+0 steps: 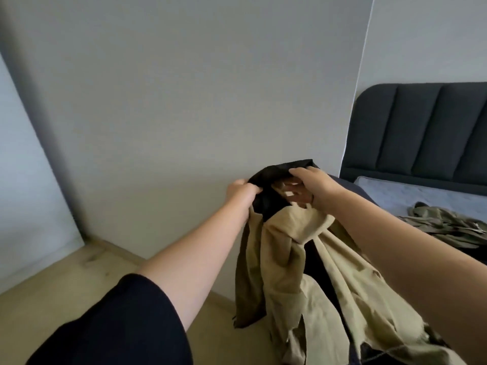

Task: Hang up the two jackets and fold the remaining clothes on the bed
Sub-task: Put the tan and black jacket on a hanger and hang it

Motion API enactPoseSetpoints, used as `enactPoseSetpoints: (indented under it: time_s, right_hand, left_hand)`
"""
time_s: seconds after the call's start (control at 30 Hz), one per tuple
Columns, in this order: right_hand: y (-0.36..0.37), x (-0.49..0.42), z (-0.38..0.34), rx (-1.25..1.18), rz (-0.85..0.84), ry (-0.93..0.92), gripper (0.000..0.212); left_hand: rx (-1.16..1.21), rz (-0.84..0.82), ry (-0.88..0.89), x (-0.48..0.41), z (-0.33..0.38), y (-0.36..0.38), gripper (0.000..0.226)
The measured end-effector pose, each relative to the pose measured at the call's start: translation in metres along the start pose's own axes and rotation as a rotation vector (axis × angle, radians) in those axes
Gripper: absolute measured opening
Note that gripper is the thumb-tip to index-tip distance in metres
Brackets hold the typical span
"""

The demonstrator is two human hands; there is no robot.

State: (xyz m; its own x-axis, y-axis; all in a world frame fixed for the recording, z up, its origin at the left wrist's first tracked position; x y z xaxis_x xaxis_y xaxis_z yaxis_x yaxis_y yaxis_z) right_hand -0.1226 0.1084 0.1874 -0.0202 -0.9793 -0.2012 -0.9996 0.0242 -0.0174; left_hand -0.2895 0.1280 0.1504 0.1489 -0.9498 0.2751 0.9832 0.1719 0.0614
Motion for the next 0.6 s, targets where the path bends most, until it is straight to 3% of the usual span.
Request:
enactPoseSetpoints:
  time_s: [0.23, 0.4, 0.5, 0.6]
  right_hand:
    - [0.082, 0.002, -0.022, 0.147, -0.253, -0.041, 0.042]
    - [0.148, 0.010, -0.039, 0.275, -0.443, -0.154, 0.054]
    - [0.172, 0.008, -0.046, 0.433, -0.444, -0.243, 0.074]
    - [0.188, 0.002, -0.047, 0.469, -0.382, -0.277, 0.073]
  left_hand:
    - [0.422, 0.196, -0.087, 0.011, 0.039, -0.089, 0.010]
    - [0.554, 0.307, -0.049, 0.020, 0.074, -0.153, 0.013]
    - [0.593, 0.398, -0.026, 0.025, 0.087, -0.193, 0.011]
    - [0.599, 0.444, 0.001, 0.030, 0.097, -0.223, 0.007]
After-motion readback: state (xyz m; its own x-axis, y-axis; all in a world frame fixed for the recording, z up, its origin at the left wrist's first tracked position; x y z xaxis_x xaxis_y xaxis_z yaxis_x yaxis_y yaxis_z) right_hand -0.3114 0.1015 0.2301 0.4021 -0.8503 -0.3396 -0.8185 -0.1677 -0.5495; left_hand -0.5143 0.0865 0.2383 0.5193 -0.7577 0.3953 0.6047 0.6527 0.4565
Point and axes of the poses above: each hand's wrist, its own x-axis away from the middle knuckle, its own y-axis out of the palm, z = x × y, the point moved 9 cm from there along -x, towards the middle knuckle, and after that the axes turned 12 degrees about -y, right-handed, at the moved point
